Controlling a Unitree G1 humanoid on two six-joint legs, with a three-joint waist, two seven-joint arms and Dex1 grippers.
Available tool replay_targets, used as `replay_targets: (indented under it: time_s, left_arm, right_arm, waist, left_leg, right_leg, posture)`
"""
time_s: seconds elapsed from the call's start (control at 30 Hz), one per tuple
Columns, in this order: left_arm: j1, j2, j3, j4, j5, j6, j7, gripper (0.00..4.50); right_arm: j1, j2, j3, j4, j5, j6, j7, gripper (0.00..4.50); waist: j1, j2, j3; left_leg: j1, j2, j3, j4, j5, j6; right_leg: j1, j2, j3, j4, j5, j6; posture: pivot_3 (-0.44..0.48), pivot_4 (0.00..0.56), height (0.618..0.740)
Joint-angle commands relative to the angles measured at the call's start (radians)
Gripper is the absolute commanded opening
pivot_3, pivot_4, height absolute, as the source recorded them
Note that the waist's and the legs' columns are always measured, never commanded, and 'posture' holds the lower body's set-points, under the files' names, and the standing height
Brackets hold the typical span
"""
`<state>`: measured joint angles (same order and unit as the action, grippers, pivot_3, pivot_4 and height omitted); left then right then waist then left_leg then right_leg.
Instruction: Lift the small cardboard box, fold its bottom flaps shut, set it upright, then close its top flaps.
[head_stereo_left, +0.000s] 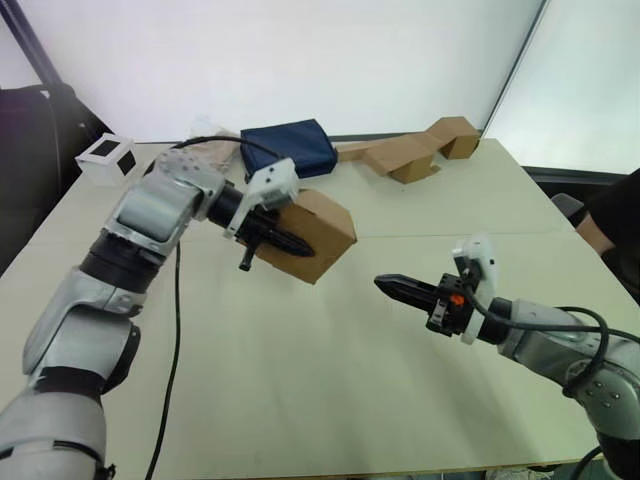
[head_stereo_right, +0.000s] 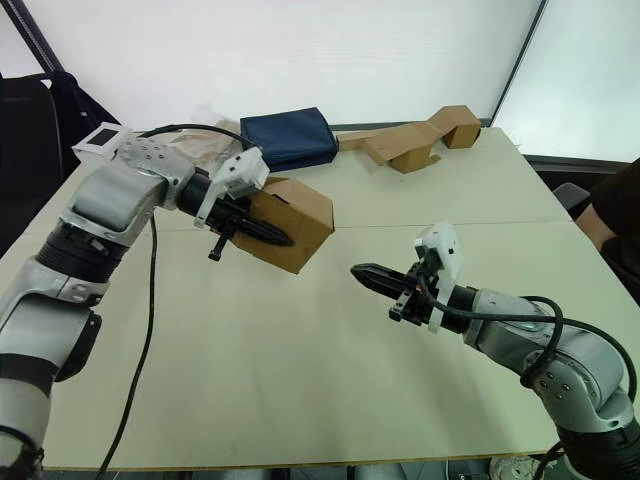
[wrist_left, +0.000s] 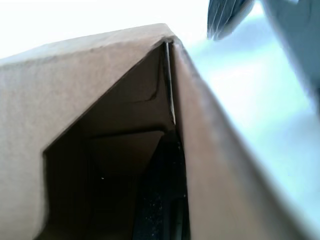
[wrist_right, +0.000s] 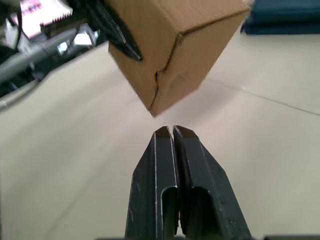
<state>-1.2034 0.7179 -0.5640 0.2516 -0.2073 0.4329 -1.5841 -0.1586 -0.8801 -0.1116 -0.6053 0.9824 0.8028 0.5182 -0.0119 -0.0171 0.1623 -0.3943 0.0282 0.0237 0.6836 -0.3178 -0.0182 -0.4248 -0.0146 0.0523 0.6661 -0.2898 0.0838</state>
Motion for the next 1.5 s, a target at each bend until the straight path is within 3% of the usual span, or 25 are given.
replay_targets:
  time_s: [0.03, 0.2, 0.43, 0.53, 0.7, 1.0, 1.13, 1.23, 1.33, 1.43, 1.5]
  left_arm:
    - [-0.097, 0.043, -0.18, -0.023, 0.088, -0.111, -0.03, 0.0]
    - [-0.18, 0.125, -0.425, -0.12, 0.035, -0.203, -0.03, 0.0]
    - [-0.162, 0.014, -0.494, -0.052, 0.091, -0.249, -0.03, 0.0]
    - [-0.161, -0.02, -0.48, -0.036, 0.102, -0.239, -0.03, 0.69]
    - [-0.203, -0.004, -0.479, -0.038, 0.019, -0.176, -0.03, 2.88]
    - [-0.314, 0.09, -0.448, -0.062, -0.286, 0.057, -0.03, 2.88]
    - [-0.286, 0.105, -0.298, -0.016, -0.384, 0.13, -0.03, 2.88]
    - [-0.234, 0.066, -0.094, 0.111, -0.397, 0.173, 0.025, 2.88]
    - [-0.171, 0.052, 0.034, 0.18, -0.362, 0.174, 0.1, 2.88]
    - [0.002, 0.048, 0.231, 0.197, -0.37, 0.133, 0.296, 2.1]
    - [0.118, 0.043, 0.322, 0.145, -0.359, 0.128, 0.39, 1.23]
  right_arm:
    - [0.012, -0.052, 0.028, -0.055, -0.107, -0.024, 0.056, 0.07]
    - [0.02, -0.015, 0.069, -0.073, -0.173, -0.034, 0.045, 0.07]
    - [0.052, 0.078, 0.126, -0.081, -0.261, -0.04, -0.017, 0.07]
    - [0.057, 0.101, 0.127, -0.087, -0.277, -0.035, -0.02, 0.0]
    - [0.054, 0.11, 0.127, -0.081, -0.291, -0.03, -0.007, 0.0]
    - [0.032, 0.116, 0.149, -0.065, -0.308, -0.025, 0.034, 0.0]
    - [0.026, 0.118, 0.152, -0.075, -0.303, -0.011, 0.053, 0.0]
    - [0.033, 0.114, 0.159, -0.1, -0.289, 0.014, 0.064, 0.0]
    - [0.043, 0.113, 0.171, -0.125, -0.281, 0.036, 0.068, 0.0]
    - [0.033, 0.153, 0.227, -0.144, -0.28, 0.051, 0.058, 0.0]
    - [0.019, 0.167, 0.28, -0.138, -0.308, 0.061, 0.055, 0.0]
  waist:
    - [-0.001, 0.0, 0.0]
    - [-0.005, -0.001, 0.0]
    - [0.002, -0.001, 0.0]
    - [0.001, -0.001, 0.001]
    - [-0.005, -0.001, 0.001]
    - [-0.003, -0.001, 0.001]
    - [-0.005, -0.001, 0.0]
    - [-0.003, 0.0, 0.0]
    - [-0.004, -0.001, 0.0]
    - [-0.01, 0.001, -0.001]
    - [-0.013, 0.0, 0.0]
  left_leg:
    - [0.0, 0.0, 0.0, 0.0, 0.0, 0.0]
    - [0.001, 0.002, 0.0, 0.0, -0.001, 0.001]
    - [0.0, 0.002, 0.0, 0.002, -0.001, 0.002]
    - [0.0, 0.002, 0.0, 0.002, -0.001, 0.002]
    - [0.001, 0.002, 0.0, 0.002, -0.001, 0.002]
    - [0.001, 0.002, 0.0, 0.002, -0.001, 0.002]
    - [0.001, 0.003, 0.0, 0.002, -0.001, 0.002]
    - [0.001, 0.002, 0.0, 0.002, -0.001, 0.002]
    - [0.001, 0.002, 0.0, 0.003, -0.001, 0.002]
    - [0.001, 0.003, 0.0, 0.003, -0.001, 0.003]
    - [0.003, 0.005, 0.0, 0.003, -0.001, 0.003]
  right_leg:
    - [0.0, 0.0, 0.0, 0.0, 0.0, 0.0]
    - [0.0, 0.001, 0.002, 0.001, 0.0, 0.0]
    - [0.0, 0.001, 0.002, 0.0, 0.0, 0.0]
    - [0.0, 0.001, 0.002, 0.0, 0.0, 0.0]
    - [0.0, 0.003, 0.003, 0.001, 0.0, 0.0]
    - [0.0, 0.003, 0.003, 0.002, 0.0, 0.0]
    - [0.0, 0.003, 0.003, 0.002, 0.0, 0.0]
    - [0.0, 0.003, 0.002, 0.003, 0.0, 0.0]
    - [0.0, 0.003, 0.002, 0.003, 0.0, 0.0]
    - [0.0, 0.003, 0.002, 0.003, 0.0, 0.0]
    - [0.0, 0.002, 0.003, 0.006, -0.001, -0.001]
  posture:
    - [0.0, 0.15, 0.74]
    - [0.0, 0.15, 0.74]
    - [0.0, 0.15, 0.74]
    - [0.0, 0.15, 0.74]
    - [0.0, 0.15, 0.74]
    - [0.0, 0.15, 0.74]
    - [0.0, 0.15, 0.74]
    - [0.0, 0.15, 0.74]
    - [0.0, 0.15, 0.74]
    - [0.0, 0.15, 0.74]
    - [0.0, 0.15, 0.74]
